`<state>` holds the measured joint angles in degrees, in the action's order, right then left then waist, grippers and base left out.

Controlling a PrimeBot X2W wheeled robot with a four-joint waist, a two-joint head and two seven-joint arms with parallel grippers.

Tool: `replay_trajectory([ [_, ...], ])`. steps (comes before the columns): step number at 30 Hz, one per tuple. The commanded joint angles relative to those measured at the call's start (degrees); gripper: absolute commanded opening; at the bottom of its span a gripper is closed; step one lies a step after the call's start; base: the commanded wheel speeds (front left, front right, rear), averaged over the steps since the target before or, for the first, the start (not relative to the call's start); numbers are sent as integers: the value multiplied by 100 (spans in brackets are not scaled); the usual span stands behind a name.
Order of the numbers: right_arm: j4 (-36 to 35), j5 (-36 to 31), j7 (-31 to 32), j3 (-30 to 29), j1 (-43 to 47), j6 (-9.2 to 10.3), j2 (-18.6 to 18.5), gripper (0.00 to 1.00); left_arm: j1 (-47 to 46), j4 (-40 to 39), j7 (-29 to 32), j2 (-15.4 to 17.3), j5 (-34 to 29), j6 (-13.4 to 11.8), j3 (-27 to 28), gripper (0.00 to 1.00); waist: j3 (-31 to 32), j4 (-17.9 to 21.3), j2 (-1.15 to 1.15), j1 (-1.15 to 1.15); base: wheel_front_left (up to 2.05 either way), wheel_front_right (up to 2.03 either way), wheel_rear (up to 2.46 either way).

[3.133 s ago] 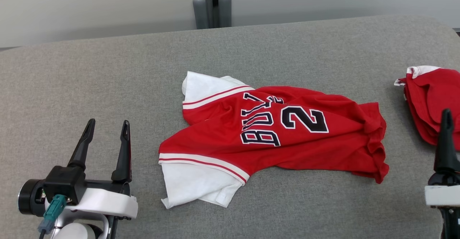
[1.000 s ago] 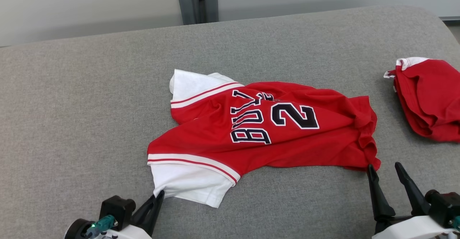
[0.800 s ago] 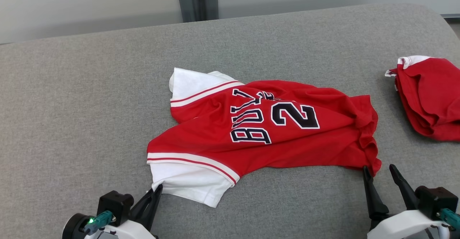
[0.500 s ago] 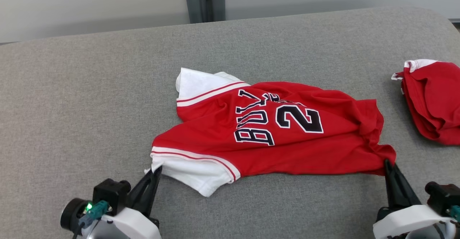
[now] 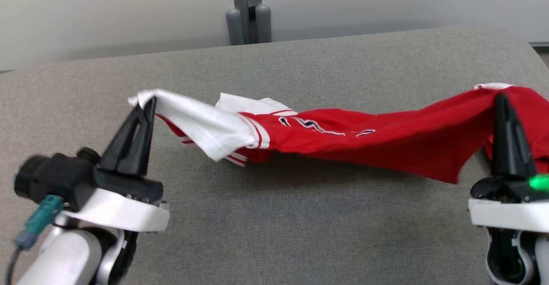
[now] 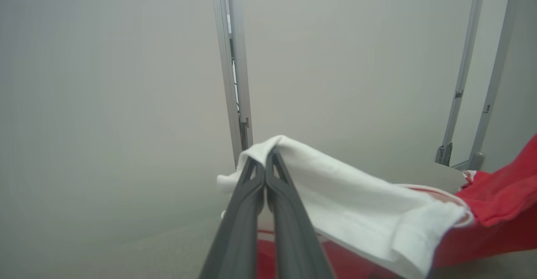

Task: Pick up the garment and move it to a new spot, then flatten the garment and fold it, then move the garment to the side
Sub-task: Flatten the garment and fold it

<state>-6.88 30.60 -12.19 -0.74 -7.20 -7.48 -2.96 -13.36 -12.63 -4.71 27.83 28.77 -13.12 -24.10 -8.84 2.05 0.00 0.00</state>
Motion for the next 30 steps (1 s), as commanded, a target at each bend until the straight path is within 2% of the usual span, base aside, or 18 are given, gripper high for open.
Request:
replay_trajectory([
  [1, -192, 125, 40, -9, -139, -3, -43, 0, -197, -159, -60, -3, -33, -47, 91, 0, 63, -33, 0, 0, 0, 0, 0],
  [9, -1053, 524, 364, -161, -924, -3, -331, 0, -1241, -1121, -227, 181, -365, -229, 648, 0, 174, -153, 0, 0, 0, 0, 0],
  [13, -1227, 583, 518, -192, -1277, -3, -431, 0, -1816, -1405, -107, 279, -523, -211, 731, 0, 191, -194, 0, 0, 0, 0, 0],
  [19, -1179, 568, 612, -213, -1550, -3, -419, 0, -2453, -1480, 147, 261, -591, -86, 599, 0, 98, -206, 0, 0, 0, 0, 0],
  [25, -566, 492, 623, -76, -2090, -3, -500, 0, -3104, -854, 242, 115, -422, 200, 447, 0, -191, -160, 0, 0, 0, 0, 0],
  [27, -175, 456, 610, 49, -2435, -3, -573, 0, -3446, -408, 237, 60, -321, 379, 390, 0, -324, -148, 0, 0, 0, 0, 0],
  [28, 315, 435, 582, 198, -2824, -3, -630, 0, -3829, 195, 230, -37, -213, 600, 320, 0, -425, -137, 0, 0, 0, 0, 0],
  [30, 831, 376, 551, 352, -3287, -3, -727, 0, -4286, 836, 223, -147, -136, 824, 247, 0, -541, -123, 0, 0, 0, 0, 0],
])
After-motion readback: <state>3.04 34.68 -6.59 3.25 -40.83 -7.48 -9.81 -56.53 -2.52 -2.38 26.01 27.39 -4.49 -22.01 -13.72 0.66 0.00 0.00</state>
